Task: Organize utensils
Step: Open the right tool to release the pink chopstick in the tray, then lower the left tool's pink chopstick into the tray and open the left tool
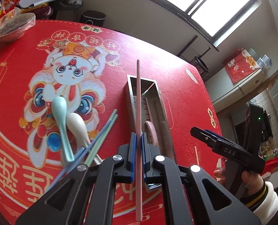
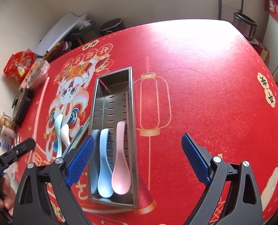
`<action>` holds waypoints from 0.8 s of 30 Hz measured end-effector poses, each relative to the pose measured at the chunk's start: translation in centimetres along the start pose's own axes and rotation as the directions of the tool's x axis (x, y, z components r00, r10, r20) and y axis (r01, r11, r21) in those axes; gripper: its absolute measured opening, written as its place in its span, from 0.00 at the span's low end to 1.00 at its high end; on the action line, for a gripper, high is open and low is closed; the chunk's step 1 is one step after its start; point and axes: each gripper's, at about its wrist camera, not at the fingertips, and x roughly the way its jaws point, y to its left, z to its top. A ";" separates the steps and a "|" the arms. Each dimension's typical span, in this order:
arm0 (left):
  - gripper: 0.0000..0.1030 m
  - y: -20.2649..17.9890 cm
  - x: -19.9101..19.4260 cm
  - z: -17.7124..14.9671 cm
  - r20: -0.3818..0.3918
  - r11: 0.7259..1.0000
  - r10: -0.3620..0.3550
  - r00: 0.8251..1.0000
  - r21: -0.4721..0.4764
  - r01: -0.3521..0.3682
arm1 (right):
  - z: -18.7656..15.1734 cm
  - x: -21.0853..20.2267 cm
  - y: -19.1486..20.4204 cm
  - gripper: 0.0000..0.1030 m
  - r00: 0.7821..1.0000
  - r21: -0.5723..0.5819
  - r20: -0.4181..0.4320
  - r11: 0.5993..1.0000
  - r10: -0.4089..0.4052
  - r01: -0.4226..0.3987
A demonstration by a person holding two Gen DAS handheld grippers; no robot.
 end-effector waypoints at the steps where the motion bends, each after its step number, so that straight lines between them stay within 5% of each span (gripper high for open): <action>1: 0.05 -0.5 0.9 0.0 -0.010 1.000 -0.005 1.000 -0.007 0.005 | 0.1 -0.1 -0.4 0.88 1.000 0.002 -0.002 1.000 0.001 -0.001; 13: 0.05 -3.7 10.4 -0.7 -0.147 0.995 0.000 0.989 -0.096 -0.014 | 0.9 -0.9 -3.9 0.88 0.999 -0.015 -0.014 0.999 0.043 -0.043; 24: 0.05 -4.6 14.6 -0.6 -0.225 0.993 0.044 0.973 -0.099 -0.068 | 1.0 -1.5 -6.4 0.88 0.999 0.036 -0.012 0.998 0.046 -0.045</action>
